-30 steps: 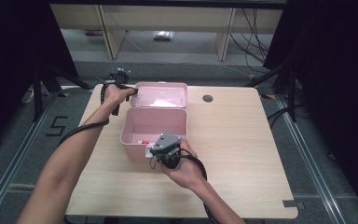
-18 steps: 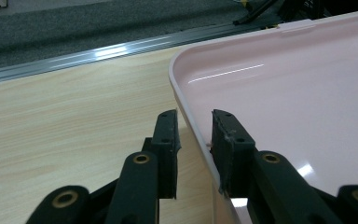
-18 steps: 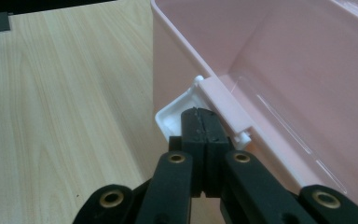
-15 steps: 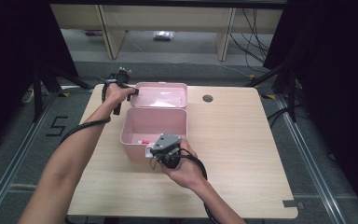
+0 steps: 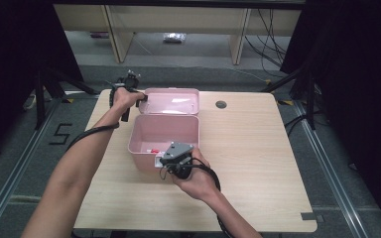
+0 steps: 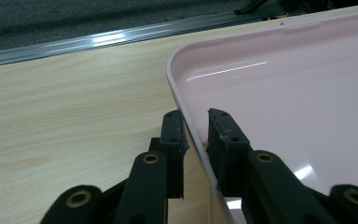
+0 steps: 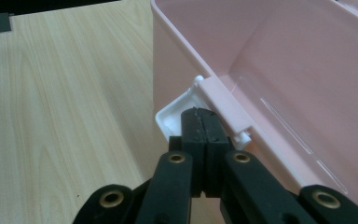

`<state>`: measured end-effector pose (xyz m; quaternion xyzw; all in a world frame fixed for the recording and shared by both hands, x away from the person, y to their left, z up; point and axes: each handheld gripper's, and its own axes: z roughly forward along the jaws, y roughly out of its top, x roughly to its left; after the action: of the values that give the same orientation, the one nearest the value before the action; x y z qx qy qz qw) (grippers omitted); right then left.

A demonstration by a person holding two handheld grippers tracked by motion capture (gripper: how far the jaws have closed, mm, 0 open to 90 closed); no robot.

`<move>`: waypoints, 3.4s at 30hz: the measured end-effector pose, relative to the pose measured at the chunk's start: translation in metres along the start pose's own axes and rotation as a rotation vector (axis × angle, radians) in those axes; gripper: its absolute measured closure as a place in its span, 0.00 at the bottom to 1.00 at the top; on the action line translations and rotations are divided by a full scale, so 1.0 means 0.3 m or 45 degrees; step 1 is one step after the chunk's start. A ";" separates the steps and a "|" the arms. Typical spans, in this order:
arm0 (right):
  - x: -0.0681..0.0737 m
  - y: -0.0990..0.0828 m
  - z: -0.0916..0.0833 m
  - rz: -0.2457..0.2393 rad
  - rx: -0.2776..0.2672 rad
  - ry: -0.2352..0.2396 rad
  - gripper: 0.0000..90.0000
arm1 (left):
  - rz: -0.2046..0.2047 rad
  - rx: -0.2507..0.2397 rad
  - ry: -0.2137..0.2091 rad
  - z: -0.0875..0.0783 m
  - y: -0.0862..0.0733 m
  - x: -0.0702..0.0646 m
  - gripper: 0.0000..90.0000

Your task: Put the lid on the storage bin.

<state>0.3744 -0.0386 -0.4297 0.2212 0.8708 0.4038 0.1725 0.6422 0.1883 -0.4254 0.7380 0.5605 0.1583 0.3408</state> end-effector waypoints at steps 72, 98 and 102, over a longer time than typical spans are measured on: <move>0.009 -0.004 -0.001 0.006 0.007 -0.009 1.00 | -0.070 -0.138 0.063 -0.173 0.054 -0.060 0.96; 0.005 -0.003 0.001 0.015 0.001 -0.010 1.00 | -0.070 -0.293 0.039 -0.263 0.041 -0.077 0.97; 0.001 -0.002 -0.002 0.023 0.009 -0.005 1.00 | -0.052 -0.306 0.039 -0.283 0.035 -0.081 0.98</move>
<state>0.3737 -0.0391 -0.4298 0.2305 0.8698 0.4018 0.1698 0.5897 0.1918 -0.3538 0.6778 0.5575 0.2287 0.4213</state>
